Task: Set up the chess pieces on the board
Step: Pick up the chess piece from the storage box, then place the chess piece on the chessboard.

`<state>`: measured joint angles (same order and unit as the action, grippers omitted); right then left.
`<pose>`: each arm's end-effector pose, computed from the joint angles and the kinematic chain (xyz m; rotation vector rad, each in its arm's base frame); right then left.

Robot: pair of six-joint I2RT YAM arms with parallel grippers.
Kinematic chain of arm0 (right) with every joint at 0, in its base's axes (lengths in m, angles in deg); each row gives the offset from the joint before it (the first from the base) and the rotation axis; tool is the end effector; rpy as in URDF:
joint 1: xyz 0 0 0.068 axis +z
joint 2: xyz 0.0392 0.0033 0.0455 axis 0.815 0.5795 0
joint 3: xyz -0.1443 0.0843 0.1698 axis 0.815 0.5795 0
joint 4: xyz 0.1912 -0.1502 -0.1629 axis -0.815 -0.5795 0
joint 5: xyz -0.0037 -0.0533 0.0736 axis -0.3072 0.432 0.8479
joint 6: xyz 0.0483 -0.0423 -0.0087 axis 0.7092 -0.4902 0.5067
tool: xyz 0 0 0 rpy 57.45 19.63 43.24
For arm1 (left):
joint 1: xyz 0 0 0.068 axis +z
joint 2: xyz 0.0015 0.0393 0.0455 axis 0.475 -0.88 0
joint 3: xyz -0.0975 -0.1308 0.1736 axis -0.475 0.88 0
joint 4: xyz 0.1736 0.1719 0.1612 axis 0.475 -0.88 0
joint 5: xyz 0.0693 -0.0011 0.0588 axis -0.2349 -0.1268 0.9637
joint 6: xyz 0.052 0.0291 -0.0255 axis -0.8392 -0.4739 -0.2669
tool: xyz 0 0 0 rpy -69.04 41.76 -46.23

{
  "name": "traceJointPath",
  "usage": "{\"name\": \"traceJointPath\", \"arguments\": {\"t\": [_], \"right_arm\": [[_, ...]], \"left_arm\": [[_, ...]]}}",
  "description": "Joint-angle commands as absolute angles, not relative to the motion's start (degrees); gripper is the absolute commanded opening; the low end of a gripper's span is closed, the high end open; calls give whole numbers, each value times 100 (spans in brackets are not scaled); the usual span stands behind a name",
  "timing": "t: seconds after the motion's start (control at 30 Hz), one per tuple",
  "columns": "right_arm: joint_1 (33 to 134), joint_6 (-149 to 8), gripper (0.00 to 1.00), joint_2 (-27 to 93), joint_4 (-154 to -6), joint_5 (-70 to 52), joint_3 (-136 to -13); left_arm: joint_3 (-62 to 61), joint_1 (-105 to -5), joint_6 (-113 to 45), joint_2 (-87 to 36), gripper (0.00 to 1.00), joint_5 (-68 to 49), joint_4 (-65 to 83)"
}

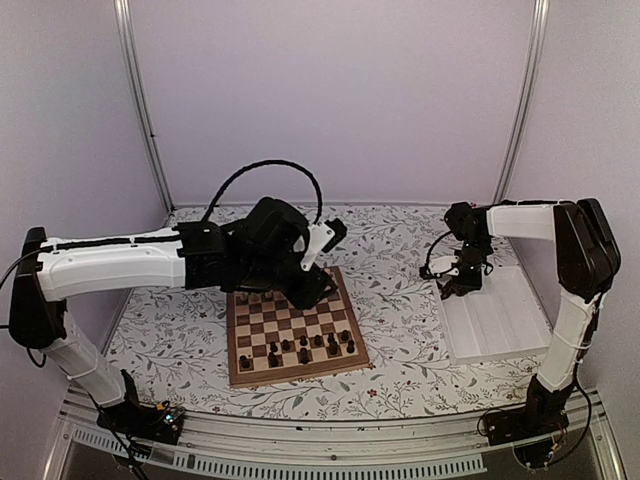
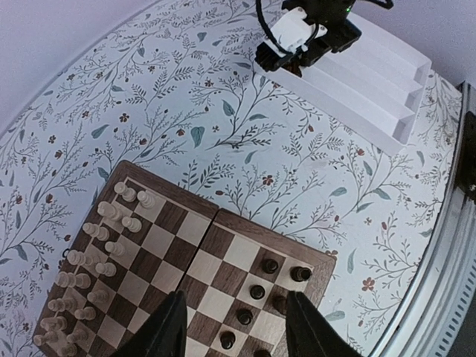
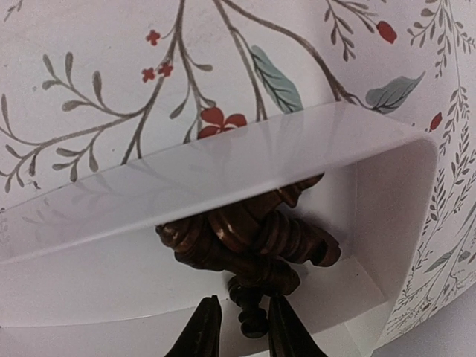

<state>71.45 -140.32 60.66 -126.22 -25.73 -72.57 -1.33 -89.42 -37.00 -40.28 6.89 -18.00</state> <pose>0.3581 0.1006 0.0953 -1.9509 2.3612 -0.2933 0.1977 -0.3432 0.2374 0.9575 2.1266 -0.4705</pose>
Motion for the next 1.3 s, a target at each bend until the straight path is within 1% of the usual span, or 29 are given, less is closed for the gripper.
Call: {"name": "traceJointPath", "arguments": {"t": [0.0,0.1,0.17,0.3,0.47,0.67,0.73,0.87,1.0,1.1,1.27], "right_arm": [[7185,-13859,22,6128,-12669,-2717,-7246],[7220,-13815,15,6020,-12804,-2719,-7303],[7252,-13782,13,5915,-12903,-2713,-7353],[7415,-13658,13,5626,-13194,-2712,-7436],[7910,-13454,13,5039,-13588,-2590,-7572],[8876,-13096,13,4817,-14010,-2253,-8464],[9272,-13033,13,4933,-14099,-2223,-8845],[10031,-13074,13,5441,-14149,-2171,-9639],[10685,-13239,13,6168,-14387,-2086,-10727],[11167,-13402,13,6859,-14676,-2053,-11682],[11806,-13754,11,7804,-14557,-2328,-12711]], "left_arm": [[-79,-8890,-3771,-3819,47,772,-1912],[-107,-8866,-3843,-3757,47,871,-1987],[-164,-8817,-3909,-3725,47,925,-2080],[-402,-8598,-4091,-3637,47,931,-2348],[-1164,-8235,-4311,-3666,47,809,-2763],[-1621,-7465,-4254,-3942,47,952,-2571],[-1473,-7095,-4028,-3901,46,711,-2369],[-516,-6430,-3805,-3426,46,425,-1404],[218,-5863,-3776,-2998,47,584,-989],[374,-5619,-3812,-2804,47,1003,-933],[449,-5383,-3754,-2482,47,1023,-857]]}}
